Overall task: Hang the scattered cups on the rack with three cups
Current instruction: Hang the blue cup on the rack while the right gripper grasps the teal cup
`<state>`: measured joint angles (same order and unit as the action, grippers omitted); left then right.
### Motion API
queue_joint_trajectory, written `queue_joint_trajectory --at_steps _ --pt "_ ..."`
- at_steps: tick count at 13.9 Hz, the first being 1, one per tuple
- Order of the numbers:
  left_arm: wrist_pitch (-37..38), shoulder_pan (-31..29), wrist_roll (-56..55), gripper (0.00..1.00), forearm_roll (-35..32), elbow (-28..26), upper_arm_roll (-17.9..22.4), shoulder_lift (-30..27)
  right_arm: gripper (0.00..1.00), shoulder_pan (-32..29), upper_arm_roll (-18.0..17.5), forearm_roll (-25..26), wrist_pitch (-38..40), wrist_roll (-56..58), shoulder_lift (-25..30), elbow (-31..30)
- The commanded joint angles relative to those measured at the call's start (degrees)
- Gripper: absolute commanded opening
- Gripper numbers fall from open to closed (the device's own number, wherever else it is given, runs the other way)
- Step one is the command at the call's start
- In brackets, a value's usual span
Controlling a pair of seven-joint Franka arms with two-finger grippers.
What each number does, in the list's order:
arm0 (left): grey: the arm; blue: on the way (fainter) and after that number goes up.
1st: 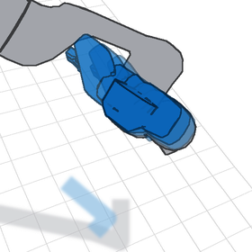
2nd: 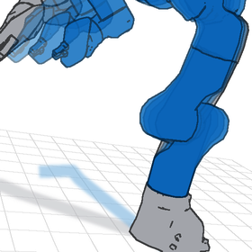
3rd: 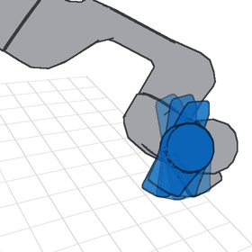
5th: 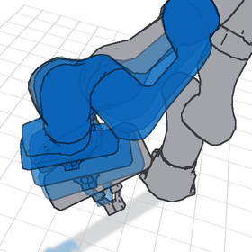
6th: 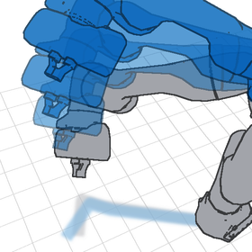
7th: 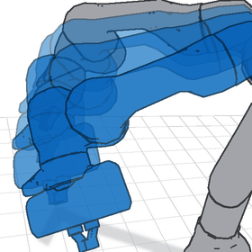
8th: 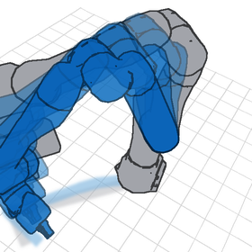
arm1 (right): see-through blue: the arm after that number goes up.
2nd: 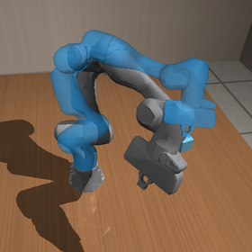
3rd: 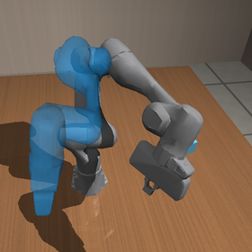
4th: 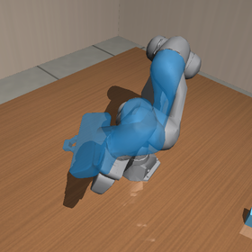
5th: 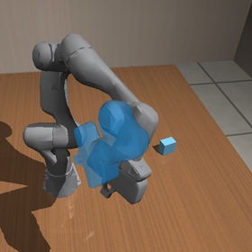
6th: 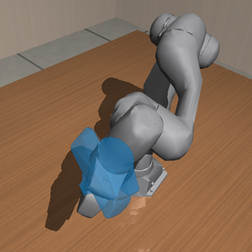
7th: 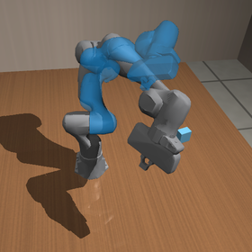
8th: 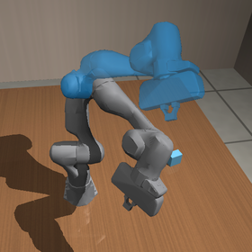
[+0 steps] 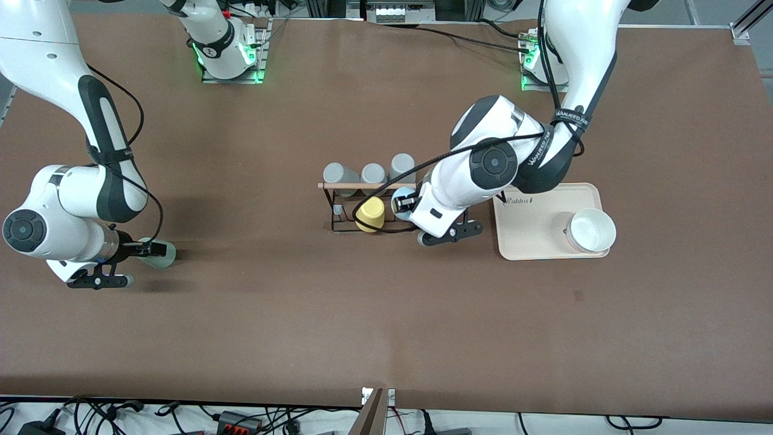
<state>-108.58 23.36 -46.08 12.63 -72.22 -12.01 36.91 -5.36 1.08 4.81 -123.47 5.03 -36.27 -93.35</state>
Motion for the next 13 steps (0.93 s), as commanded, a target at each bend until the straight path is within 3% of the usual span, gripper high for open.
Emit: queue_joint_trajectory --at_steps 1,5,7,9,13 --pt "0.56 -0.25 -0.5 0.01 0.91 3.05 -0.12 1.58 0.99 -1.14 -0.56 0.72 -0.98 1.65 1.47 -2.18" --pt "0.03 1.5 -0.85 0.01 0.29 2.35 -0.12 2.02 0.63 -0.7 -0.56 0.72 -0.63 2.0 1.64 -2.01" --pt "-0.14 2.65 -0.41 0.01 -2.15 2.17 -0.03 2.46 0.53 -0.7 -0.73 0.64 -0.54 1.92 1.64 -1.74" --pt "-0.23 3.18 -0.24 0.01 -7.42 2.0 -0.38 2.9 0.44 -0.27 -1.34 0.46 0.25 2.09 3.56 -1.39" --pt "-2.95 4.32 -0.24 0.01 -7.97 0.86 -0.38 3.87 0.39 3.51 -2.4 -0.24 6.74 1.22 7.35 1.5"
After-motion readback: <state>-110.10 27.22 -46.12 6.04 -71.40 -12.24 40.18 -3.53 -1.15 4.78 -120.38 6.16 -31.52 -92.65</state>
